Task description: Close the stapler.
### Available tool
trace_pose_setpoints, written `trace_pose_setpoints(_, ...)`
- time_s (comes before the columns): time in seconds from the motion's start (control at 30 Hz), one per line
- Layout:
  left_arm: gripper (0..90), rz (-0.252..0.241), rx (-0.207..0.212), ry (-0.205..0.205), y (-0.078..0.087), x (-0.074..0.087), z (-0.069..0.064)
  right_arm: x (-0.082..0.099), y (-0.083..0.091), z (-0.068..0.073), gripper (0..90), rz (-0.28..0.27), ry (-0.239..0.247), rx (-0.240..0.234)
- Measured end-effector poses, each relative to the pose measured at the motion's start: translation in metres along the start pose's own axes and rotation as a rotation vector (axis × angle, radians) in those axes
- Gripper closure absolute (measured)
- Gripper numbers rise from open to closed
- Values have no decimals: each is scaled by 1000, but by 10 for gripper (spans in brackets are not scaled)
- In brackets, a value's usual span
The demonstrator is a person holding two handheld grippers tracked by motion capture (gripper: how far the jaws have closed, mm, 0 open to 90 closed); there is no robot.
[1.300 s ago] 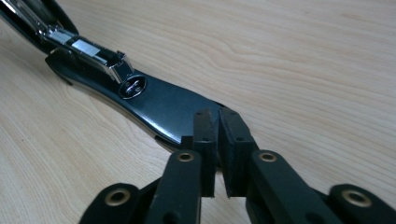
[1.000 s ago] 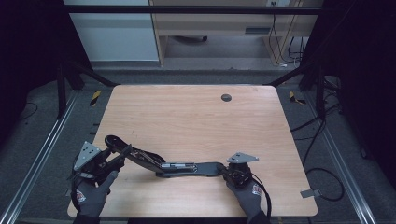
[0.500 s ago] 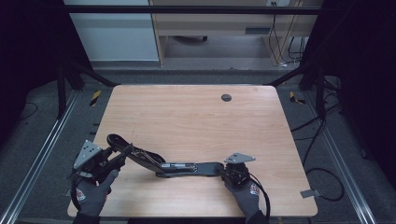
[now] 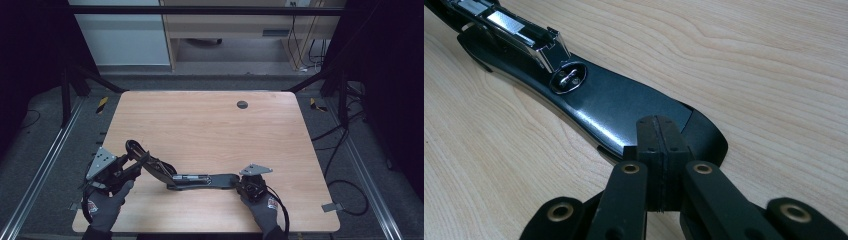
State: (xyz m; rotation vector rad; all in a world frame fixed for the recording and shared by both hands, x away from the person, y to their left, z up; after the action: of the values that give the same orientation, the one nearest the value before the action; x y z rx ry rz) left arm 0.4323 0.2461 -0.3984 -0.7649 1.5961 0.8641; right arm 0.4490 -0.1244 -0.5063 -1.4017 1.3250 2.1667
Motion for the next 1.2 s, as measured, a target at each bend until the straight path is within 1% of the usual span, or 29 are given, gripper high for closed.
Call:
trace_pose_setpoints(0.03, 588, -4, 5, -4, -2, -1, -3, 0, 0, 0, 900, 1, -1, 0)
trace_pose_setpoints(0.07, 589, -4, 5, -4, -2, -1, -3, 0, 0, 0, 900, 1, -2, 0)
trace_pose_setpoints(0.1, 590, -5, 10, -13, -4, -2, -6, 0, 0, 0, 900, 1, -1, 0)
trace_pose_setpoints(0.2, 591, -6, 11, -22, -5, -3, -8, 0, 0, 0, 900, 2, -5, -1)
trace_pose_setpoints(0.23, 591, -7, 12, -33, -7, -4, -11, 0, 0, 0, 900, 1, -6, -2)
trace_pose_setpoints(0.3, 591, -6, 13, -40, -8, -5, -14, 0, 0, 0, 900, 0, -6, -2)
trace_pose_setpoints(0.47, 590, -5, 15, -52, -11, -6, -17, 0, 0, 1, 900, -2, -7, -2)
trace_pose_setpoints(0.63, 590, -6, 10, -71, -13, -7, -23, 0, 0, 1, 900, -3, -13, -3)
trace_pose_setpoints(0.67, 590, -4, 9, -81, -14, -8, -25, 0, 0, 1, 900, -3, -13, -3)
trace_pose_setpoints(0.9, 589, -1, 2, -106, -18, -9, -31, 0, -1, 0, 900, -4, -13, -4)
trace_pose_setpoints(0.97, 589, 1, 0, -121, -20, -10, -35, 0, -1, 0, 900, -4, -13, -5)
trace_pose_setpoints(1.0, 589, 1, 0, -121, -20, -10, -35, 0, -1, 0, 900, -4, -13, -5)
trace_pose_setpoints(1.17, 589, 5, -9, -151, -23, -10, -41, 0, -1, 1, 900, -4, -12, -10)
trace_pose_setpoints(1.2, 589, 5, -9, -151, -23, -10, -41, 0, -1, 1, 900, -4, -12, -10)
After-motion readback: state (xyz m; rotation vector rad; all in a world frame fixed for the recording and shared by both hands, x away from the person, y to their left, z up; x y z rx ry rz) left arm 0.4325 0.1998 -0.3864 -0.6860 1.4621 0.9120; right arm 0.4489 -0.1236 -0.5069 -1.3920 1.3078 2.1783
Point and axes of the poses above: each handheld gripper's, and its own axes: y roughly backward along the jaws, x roughly out of its underside, z roughly to its left, the point moved 2 cm from there along -y, roughly forward along the jaws, and after that the axes turned 6 degrees about -z, right-handed, at the moved point
